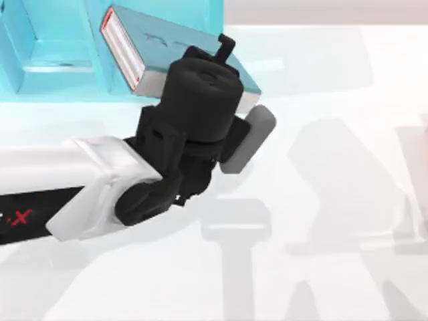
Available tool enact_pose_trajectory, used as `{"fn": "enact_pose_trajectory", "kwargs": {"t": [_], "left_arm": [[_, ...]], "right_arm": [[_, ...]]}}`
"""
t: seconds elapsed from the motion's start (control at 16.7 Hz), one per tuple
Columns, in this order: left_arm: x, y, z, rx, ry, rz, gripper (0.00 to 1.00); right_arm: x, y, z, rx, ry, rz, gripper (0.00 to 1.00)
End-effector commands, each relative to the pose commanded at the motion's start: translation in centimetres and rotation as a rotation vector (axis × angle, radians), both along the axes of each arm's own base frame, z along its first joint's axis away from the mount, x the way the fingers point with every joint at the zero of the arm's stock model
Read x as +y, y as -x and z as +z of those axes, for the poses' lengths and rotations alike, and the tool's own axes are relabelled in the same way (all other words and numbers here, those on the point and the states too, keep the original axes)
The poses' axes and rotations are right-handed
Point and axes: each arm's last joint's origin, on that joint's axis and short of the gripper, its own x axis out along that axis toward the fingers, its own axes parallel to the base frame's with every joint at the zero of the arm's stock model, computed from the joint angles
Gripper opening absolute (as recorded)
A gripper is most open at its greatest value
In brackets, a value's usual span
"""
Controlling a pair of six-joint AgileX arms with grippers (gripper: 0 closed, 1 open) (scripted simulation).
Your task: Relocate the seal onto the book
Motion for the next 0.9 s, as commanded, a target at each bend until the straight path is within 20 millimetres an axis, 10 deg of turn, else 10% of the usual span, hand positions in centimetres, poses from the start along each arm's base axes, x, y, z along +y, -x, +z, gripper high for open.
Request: {"fn": "enact_pose_trajectory", "kwargs": {"t": [0.9], "left_arm": [[-8.6,2.9,-7.7,0.023,-2.040,-0.590,0.00]], "right_arm": [[0.0,0.0,0.0,0.000,0.000,0.000,1.00]]}}
